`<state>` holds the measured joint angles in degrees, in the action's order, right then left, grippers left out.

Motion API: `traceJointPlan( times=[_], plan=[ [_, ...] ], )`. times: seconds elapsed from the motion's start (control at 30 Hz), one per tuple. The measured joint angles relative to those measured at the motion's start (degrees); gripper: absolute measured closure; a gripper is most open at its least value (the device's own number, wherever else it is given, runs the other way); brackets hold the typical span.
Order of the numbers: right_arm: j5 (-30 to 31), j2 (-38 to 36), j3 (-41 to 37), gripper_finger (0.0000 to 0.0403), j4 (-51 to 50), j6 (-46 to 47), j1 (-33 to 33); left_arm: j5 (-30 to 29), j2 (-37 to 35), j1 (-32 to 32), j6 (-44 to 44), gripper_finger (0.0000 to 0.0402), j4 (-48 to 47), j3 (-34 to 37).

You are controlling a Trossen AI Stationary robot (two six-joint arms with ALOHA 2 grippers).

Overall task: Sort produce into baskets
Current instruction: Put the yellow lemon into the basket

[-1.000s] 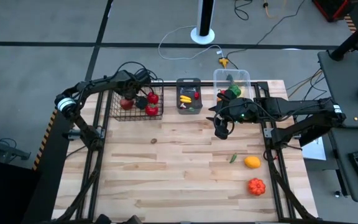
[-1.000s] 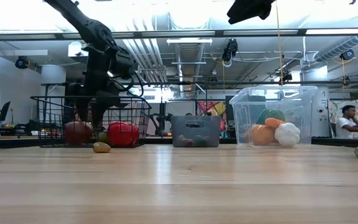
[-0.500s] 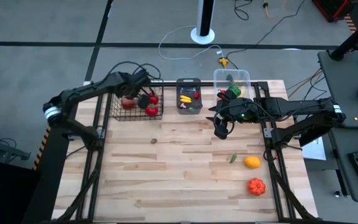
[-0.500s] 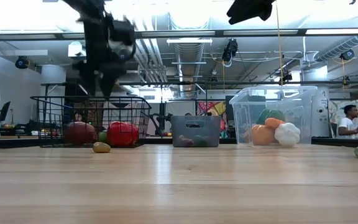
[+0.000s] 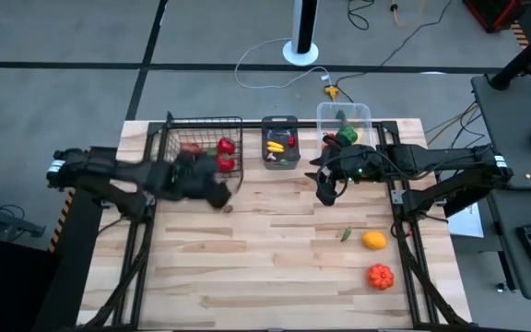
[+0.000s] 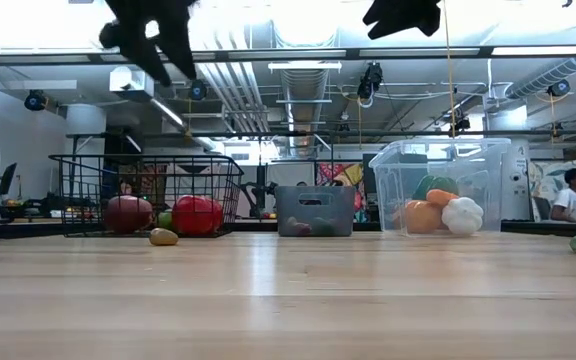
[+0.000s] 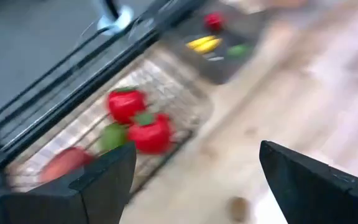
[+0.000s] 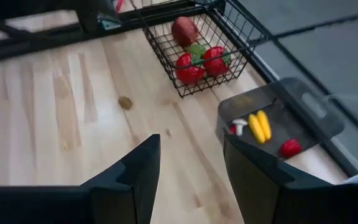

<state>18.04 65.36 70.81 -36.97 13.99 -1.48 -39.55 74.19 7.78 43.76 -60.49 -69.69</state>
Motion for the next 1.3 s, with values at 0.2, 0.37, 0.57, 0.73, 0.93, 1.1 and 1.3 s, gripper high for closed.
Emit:
traceJointPlan(
  times=[0.2, 0.37, 0.57, 0.73, 0.93, 1.1, 1.3],
  plan=[
    [-8.2, 0.5, 0.0, 0.0234, 0.0, 9.6, -0.2, -6.3, 3.1, 16.4, 9.5, 0.0080, 0.6, 0.0],
    [-15.7, 3.7, 0.0, 0.0234, -1.6, 17.3, -3.4, -7.4, 7.2, 24.8, 11.0, 0.0080, 2.0, 0.0],
    [-19.7, 9.3, 0.0, 0.0238, -13.1, 29.1, -8.6, -10.8, 12.3, 28.8, 13.9, 0.0080, 1.9, -1.8],
    [-24.4, 13.5, 0.0, 0.0251, -27.5, 38.5, -13.8, -10.9, 15.7, 29.2, 13.3, 0.0080, 1.8, -4.7],
    [-30.1, 15.2, 0.0, 0.0266, -43.6, 47.5, -20.5, -11.0, 18.8, 29.2, 12.3, 0.0080, 0.2, -9.1],
    [-28.1, 13.5, -0.2, 0.0257, -49.1, 47.9, -25.0, -11.1, 20.9, 29.2, 11.6, 0.0080, -1.8, -13.0],
    [-25.1, 12.0, -2.0, 0.0208, -48.7, 45.6, -26.2, -12.1, 22.1, 29.2, 10.1, 0.0080, -2.7, -15.4]
  ],
)
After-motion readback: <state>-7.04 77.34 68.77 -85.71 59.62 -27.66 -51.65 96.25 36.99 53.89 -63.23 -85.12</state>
